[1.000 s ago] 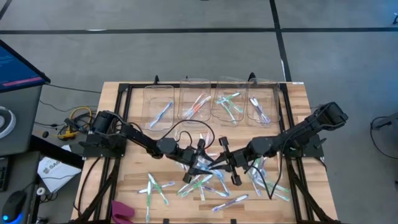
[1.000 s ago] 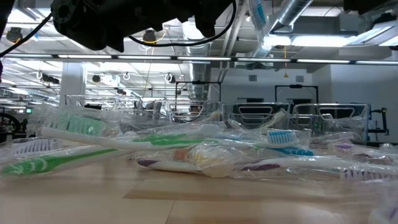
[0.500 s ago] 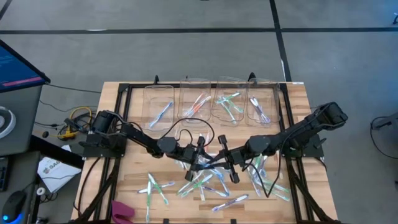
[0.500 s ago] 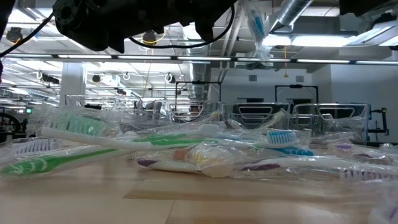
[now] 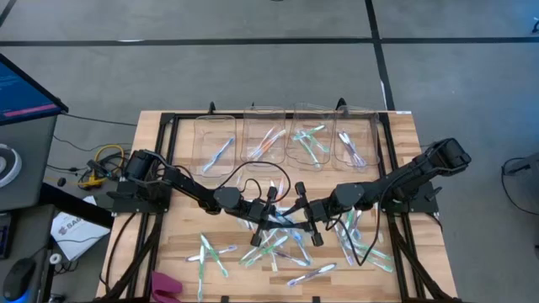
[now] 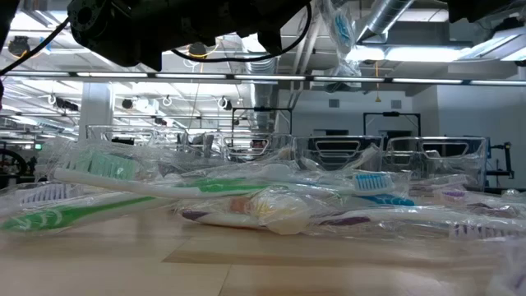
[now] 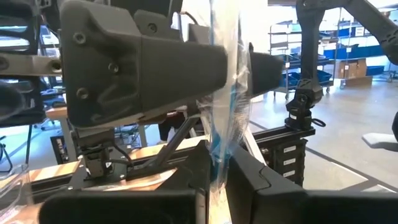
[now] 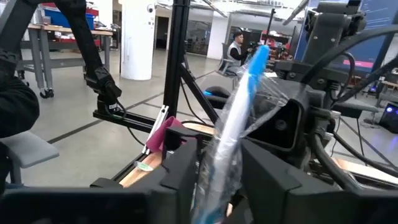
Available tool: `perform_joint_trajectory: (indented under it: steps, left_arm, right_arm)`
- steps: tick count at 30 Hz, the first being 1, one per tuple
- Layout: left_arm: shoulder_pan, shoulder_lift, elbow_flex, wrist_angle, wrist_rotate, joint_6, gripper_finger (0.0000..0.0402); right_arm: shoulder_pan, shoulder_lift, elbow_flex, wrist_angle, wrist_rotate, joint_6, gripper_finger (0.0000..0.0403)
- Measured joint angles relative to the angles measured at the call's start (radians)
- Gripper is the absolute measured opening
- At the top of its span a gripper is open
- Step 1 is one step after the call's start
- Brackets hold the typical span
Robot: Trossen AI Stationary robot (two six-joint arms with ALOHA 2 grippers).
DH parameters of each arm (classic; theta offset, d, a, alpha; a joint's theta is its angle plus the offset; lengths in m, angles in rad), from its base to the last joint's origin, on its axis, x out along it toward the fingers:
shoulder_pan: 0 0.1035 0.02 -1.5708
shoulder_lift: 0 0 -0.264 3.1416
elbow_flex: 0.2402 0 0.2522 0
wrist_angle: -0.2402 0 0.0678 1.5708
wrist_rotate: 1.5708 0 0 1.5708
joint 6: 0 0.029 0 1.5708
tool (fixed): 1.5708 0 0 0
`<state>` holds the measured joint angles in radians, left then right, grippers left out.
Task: Pick & Place Toothbrushes
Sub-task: Put the blue toothbrush into the left transparent bin
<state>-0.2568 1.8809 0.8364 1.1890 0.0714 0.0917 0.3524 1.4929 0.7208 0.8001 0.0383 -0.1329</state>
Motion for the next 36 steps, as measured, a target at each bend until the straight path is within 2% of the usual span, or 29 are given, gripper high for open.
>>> perform_joint_trajectory:
  steps: [3, 7, 11, 20, 23, 28, 36]
  left_arm:
    - [0.000, 0.000, 0.000, -0.011, 0.000, -0.001, 0.0015]
    - [0.000, 0.000, 0.000, -0.042, 0.000, 0.000, 0.0016]
    - [0.000, 0.000, 0.000, -0.052, 0.000, -0.001, 0.0015]
    - [-0.005, 0.000, 0.000, -0.073, 0.004, 0.001, 0.0015]
    - [-0.005, 0.000, 0.000, -0.085, 0.004, 0.000, 0.0015]
    - [-0.007, -0.025, -0.001, -0.179, 0.003, -0.021, 0.0016]
    - [-0.008, -0.113, -0.002, -0.336, -0.020, -0.020, 0.0016]
  right_arm:
    - [0.009, 0.000, 0.000, -0.007, 0.016, -0.005, 0.0165]
    - [0.024, -0.006, 0.000, -0.046, 0.097, -0.039, 0.0225]
    - [0.025, -0.037, 0.000, -0.116, 0.169, -0.048, 0.0260]
    - [0.089, -0.207, 0.000, -0.271, 0.306, 0.000, 0.0268]
    - [0.143, -0.264, 0.000, -0.366, 0.425, 0.033, 0.0268]
    - [0.269, -0.312, 0.000, -0.536, 0.668, 0.213, 0.0268]
    - [0.479, -0.233, -0.006, -0.561, 0.986, 0.351, 0.0269]
